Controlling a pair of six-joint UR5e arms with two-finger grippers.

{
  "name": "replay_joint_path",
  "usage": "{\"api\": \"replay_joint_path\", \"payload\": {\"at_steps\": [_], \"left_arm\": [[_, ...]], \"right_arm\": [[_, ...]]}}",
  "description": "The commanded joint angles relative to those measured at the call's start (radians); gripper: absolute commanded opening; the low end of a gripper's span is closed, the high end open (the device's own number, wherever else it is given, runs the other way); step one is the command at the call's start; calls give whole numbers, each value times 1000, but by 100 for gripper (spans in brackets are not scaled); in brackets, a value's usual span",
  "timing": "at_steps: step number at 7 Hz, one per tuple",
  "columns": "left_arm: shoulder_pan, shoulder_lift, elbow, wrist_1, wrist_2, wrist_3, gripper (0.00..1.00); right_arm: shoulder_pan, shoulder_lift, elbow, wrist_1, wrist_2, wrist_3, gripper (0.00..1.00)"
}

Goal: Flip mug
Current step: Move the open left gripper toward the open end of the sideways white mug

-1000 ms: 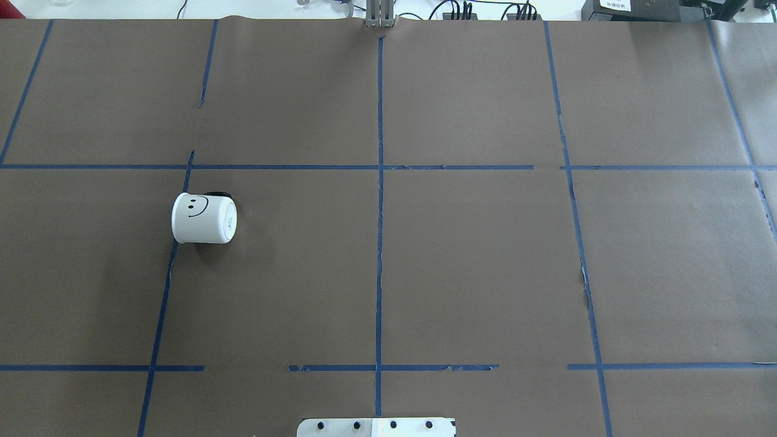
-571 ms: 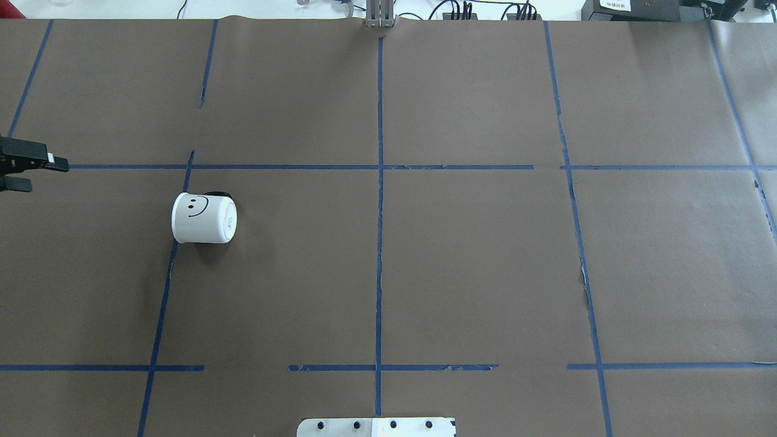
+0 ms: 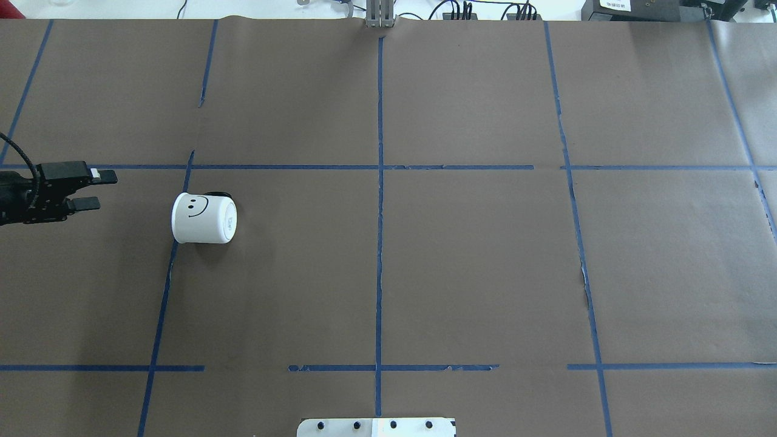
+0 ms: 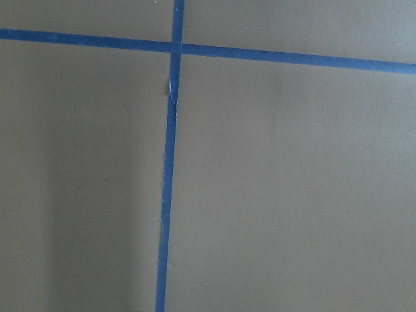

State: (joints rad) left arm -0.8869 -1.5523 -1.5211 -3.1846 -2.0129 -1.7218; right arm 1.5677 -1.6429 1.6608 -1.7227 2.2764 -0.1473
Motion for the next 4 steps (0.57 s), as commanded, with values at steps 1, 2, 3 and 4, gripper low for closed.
{"api": "replay_joint_path", "payload": {"at_steps": [1,2,3,4], "left_arm": [[17,-80,97,-145,17,-9,100],[25,-89,126,-199,7,-30,100],[31,-95,133,-202,-7,-80,100],[38,-124,156,-228,-3,-202,100]], "right_arm": [[0,0,0,0,0,0,100],[0,0,0,0,0,0,100],[0,0,0,0,0,0,100],[0,0,0,0,0,0,100]]}}
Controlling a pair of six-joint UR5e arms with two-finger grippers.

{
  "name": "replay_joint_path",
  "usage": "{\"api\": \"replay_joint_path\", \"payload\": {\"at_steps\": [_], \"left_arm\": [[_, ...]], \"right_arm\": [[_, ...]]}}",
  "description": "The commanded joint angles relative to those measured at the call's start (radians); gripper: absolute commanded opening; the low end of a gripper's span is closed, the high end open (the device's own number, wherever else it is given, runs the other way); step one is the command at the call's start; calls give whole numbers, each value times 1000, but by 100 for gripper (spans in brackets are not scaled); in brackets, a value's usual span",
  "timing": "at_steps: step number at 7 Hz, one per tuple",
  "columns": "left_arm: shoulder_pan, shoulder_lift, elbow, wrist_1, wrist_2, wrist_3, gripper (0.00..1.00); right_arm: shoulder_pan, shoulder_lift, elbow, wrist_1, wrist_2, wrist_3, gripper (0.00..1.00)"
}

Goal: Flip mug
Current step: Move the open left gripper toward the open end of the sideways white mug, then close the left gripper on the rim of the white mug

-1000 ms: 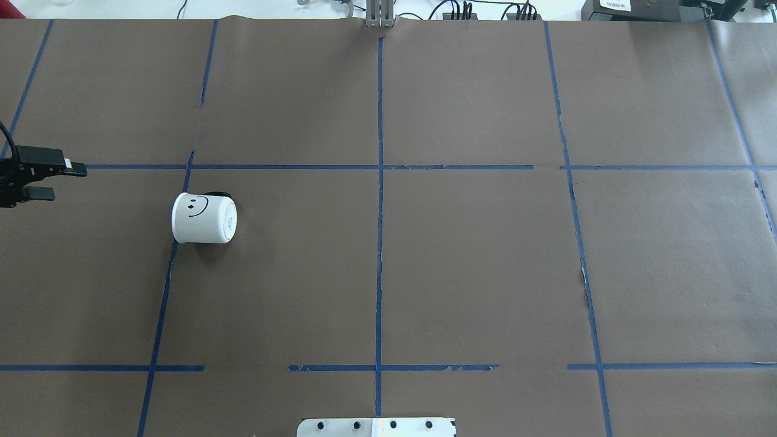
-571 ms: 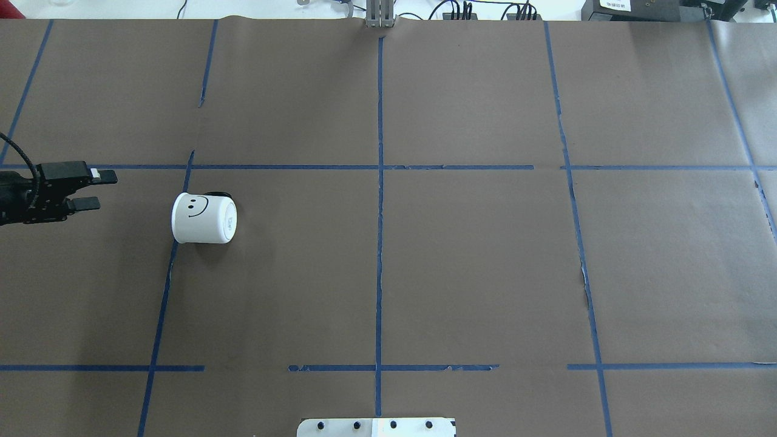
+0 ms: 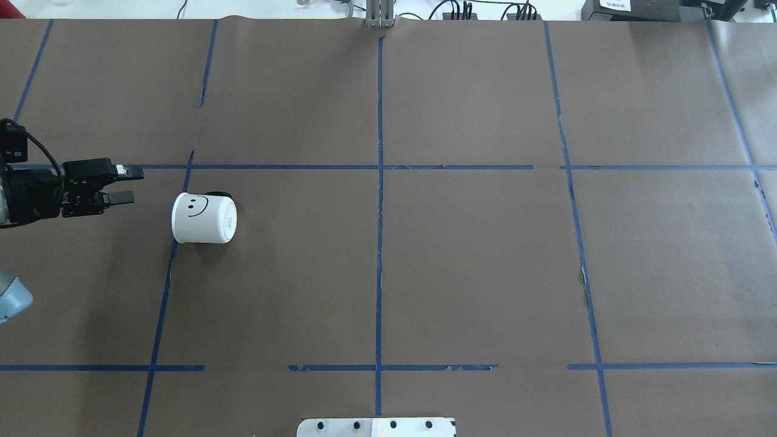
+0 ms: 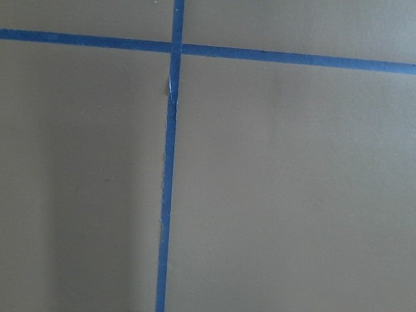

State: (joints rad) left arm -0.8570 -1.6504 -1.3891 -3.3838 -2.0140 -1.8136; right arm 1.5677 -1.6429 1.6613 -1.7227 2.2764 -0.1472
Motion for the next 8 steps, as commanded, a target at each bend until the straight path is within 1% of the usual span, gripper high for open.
{"api": "replay_joint_path", "payload": {"at_steps": [1,2,3,4,5,7,8], "left_arm": [[15,-25,63,-82,18,-145,100],[56,-44,108,-121,46,-144,100],[71,-51,119,-132,61,-136,100],[87,-109,169,-132,70,-130,100],[90,-115,183,-147,63,-62,98],[101,-126,196,-161,58,-46,96],[116,-147,206,-169,41,-37,95]], "right_arm": [[0,0,-2,0,0,0,100],[0,0,-2,0,0,0,100],[0,0,-2,0,0,0,100],[0,0,-2,0,0,0,100],[0,0,0,0,0,0,100],[0,0,0,0,0,0,100],[0,0,-2,0,0,0,100]]}}
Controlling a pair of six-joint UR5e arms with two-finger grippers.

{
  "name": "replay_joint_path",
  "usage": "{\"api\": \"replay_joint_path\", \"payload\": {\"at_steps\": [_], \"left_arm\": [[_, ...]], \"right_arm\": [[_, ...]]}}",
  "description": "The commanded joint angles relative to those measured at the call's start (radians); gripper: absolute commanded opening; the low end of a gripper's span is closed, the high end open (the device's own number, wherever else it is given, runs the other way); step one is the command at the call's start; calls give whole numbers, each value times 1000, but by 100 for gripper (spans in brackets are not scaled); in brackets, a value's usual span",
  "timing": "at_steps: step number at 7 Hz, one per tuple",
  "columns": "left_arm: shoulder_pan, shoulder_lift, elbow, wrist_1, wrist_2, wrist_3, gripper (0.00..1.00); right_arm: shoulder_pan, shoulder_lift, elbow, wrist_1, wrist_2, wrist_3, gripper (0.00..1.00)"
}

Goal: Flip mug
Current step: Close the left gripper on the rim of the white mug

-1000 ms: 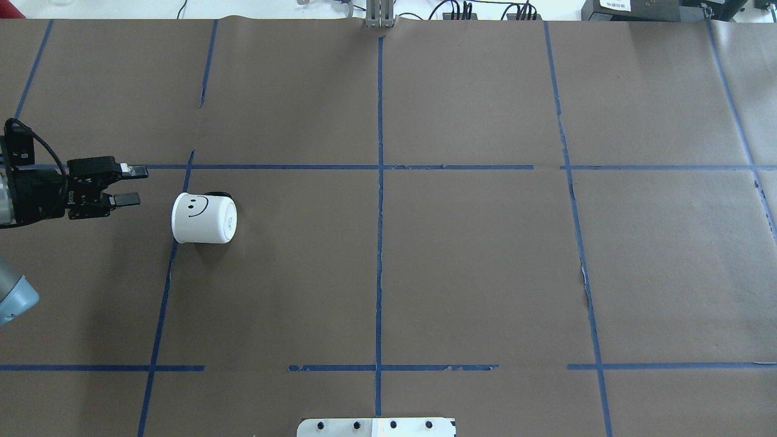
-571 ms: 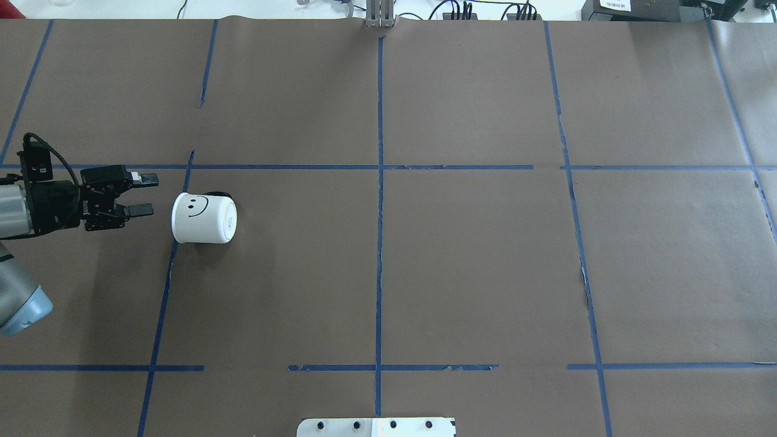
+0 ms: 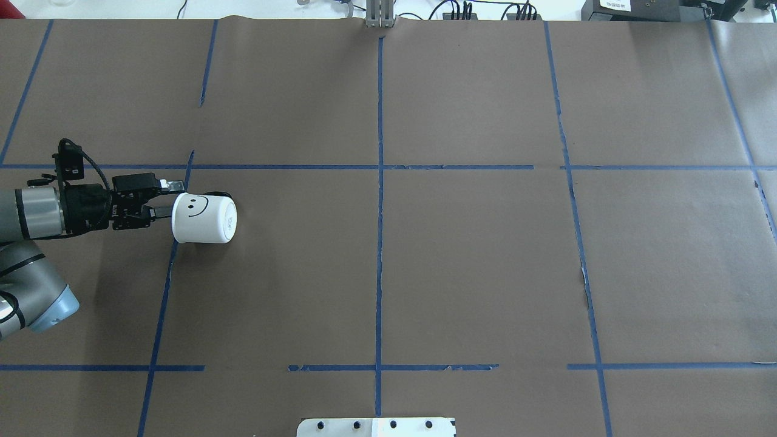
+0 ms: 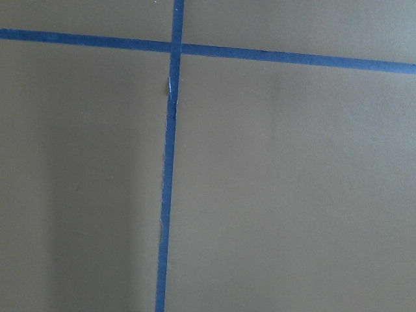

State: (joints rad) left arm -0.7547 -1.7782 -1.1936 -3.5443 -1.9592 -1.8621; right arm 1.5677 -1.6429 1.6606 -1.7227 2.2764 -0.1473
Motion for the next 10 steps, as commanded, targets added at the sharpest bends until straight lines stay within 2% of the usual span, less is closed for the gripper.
{"api": "replay_joint_path", "payload": {"at_steps": [1,3,5,6,7,8,10], "left_arm": [[14,-30,25,-17,-32,32,95],[15,-39,37,-19,-56,64,90],[17,-49,40,-19,-56,64,79],[17,-50,43,-21,-56,64,69],[17,-56,42,-21,-56,63,39],[17,-56,42,-21,-56,63,0],[17,-55,40,-37,-56,61,0]], "right_arm": [[0,0,1,0,0,0,100],[0,0,1,0,0,0,100],[0,0,1,0,0,0,100],[0,0,1,0,0,0,100],[0,0,1,0,0,0,100],[0,0,1,0,0,0,100],[0,0,-1,0,0,0,100]]}}
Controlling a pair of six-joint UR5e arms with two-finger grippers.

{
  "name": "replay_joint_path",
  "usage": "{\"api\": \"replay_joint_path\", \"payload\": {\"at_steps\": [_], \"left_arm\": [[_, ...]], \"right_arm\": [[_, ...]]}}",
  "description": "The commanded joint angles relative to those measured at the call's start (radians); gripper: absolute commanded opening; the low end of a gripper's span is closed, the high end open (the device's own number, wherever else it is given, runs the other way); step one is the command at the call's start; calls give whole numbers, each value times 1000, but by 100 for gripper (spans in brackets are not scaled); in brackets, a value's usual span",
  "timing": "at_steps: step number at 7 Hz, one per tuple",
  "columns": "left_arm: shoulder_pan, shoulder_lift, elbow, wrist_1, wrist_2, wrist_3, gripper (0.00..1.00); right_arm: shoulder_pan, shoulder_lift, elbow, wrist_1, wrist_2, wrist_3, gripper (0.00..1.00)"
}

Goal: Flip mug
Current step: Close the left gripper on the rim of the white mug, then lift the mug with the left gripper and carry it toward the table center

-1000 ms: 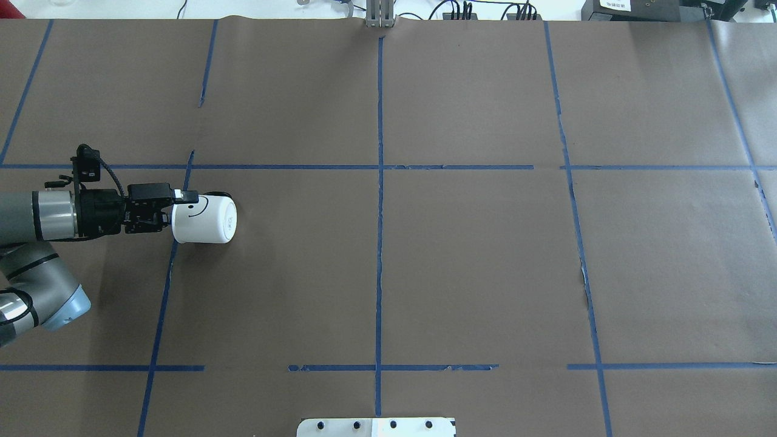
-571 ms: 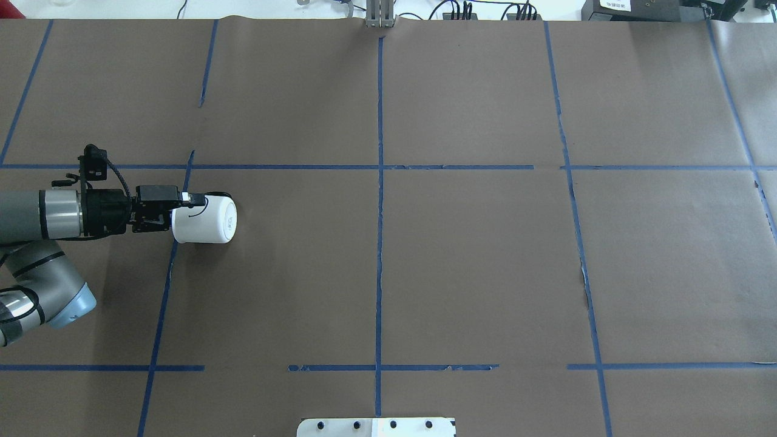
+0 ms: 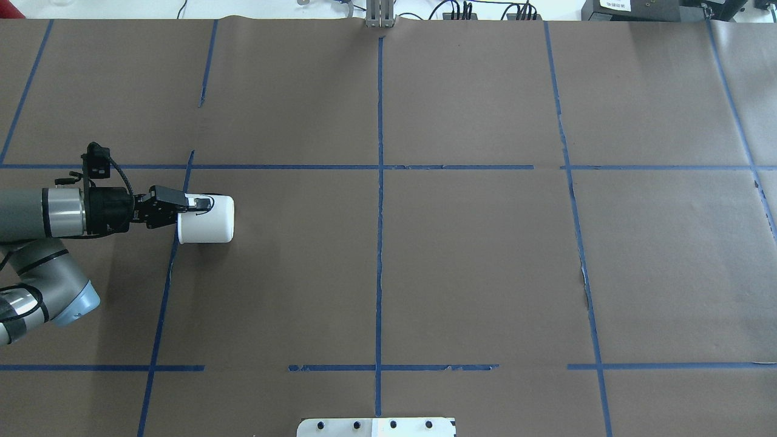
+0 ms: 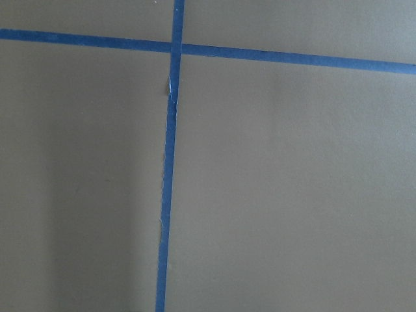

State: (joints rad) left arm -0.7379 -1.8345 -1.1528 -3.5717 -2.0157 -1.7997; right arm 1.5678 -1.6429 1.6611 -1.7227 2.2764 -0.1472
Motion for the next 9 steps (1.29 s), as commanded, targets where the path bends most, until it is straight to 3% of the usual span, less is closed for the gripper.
{"api": "replay_joint_path", "payload": {"at_steps": [1,5,7,9], "left_arm": [[-1,1,-16,-15,2,-10,0],[-1,-5,-151,35,38,-104,0],[0,-87,-278,422,48,-106,0],[9,-230,-314,800,89,-104,0]], "right_arm": [[0,0,0,0,0,0,100],[0,0,0,0,0,0,100],[0,0,0,0,0,0,100],[0,0,0,0,0,0,100]]}}
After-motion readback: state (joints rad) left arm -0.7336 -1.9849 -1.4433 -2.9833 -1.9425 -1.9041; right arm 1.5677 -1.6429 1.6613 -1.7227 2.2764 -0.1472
